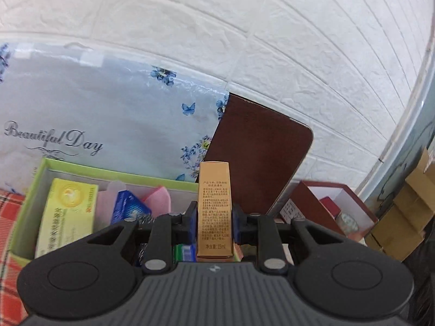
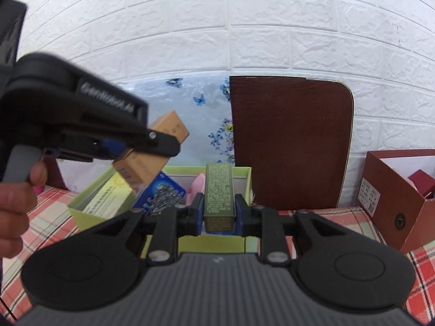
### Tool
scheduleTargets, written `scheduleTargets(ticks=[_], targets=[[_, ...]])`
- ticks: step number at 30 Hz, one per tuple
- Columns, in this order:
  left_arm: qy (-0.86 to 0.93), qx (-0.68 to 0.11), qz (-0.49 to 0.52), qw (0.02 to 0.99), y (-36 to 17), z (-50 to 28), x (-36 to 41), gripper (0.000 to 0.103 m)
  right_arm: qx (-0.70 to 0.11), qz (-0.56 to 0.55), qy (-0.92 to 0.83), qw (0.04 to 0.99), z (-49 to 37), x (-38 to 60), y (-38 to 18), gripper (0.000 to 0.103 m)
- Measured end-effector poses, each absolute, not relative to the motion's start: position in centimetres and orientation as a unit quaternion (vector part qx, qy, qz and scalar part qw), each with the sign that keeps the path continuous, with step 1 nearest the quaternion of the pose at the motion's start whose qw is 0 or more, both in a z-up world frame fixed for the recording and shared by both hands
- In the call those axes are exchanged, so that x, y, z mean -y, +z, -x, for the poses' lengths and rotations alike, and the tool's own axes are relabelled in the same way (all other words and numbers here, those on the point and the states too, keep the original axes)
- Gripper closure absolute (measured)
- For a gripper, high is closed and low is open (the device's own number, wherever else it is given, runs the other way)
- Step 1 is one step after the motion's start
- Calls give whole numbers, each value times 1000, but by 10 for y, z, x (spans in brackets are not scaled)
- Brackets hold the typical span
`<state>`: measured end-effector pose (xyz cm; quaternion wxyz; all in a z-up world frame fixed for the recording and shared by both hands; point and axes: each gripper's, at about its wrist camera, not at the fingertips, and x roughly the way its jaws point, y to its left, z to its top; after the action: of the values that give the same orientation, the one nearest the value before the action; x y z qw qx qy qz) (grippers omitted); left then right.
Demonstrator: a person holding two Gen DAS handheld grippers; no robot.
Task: Organize objects
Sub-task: 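Carry tan box and green soap bar into the green box and release both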
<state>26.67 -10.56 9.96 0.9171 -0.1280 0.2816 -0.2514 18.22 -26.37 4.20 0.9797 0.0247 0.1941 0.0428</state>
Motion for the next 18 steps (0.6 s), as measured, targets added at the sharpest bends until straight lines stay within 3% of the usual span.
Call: scheduleTargets(ticks=[5,6,7,8,9,10,18], targets=[[-244,-269,117,925,85,-296,117,78,-197,-24,42,979,-209,264,29,81],[-239,-263,119,927,80,-300,116,71,-198,-23,42,979,-214,263,25,81],[-232,-263,113,930,75,-302,114,42,-204,-18,44,978,-220,261,20,79],[-217,-265,105,934,71,-302,112,30,-213,-8,50,976,-225,259,14,75],[-201,-258,97,940,67,-299,110,27,-219,1,52,974,-227,258,9,60],[-192,-250,85,945,64,-295,106,27,-216,6,48,975,-225,257,5,50],[-181,-250,66,949,61,-266,85,27,-215,-34,34,975,-205,263,-5,17]])
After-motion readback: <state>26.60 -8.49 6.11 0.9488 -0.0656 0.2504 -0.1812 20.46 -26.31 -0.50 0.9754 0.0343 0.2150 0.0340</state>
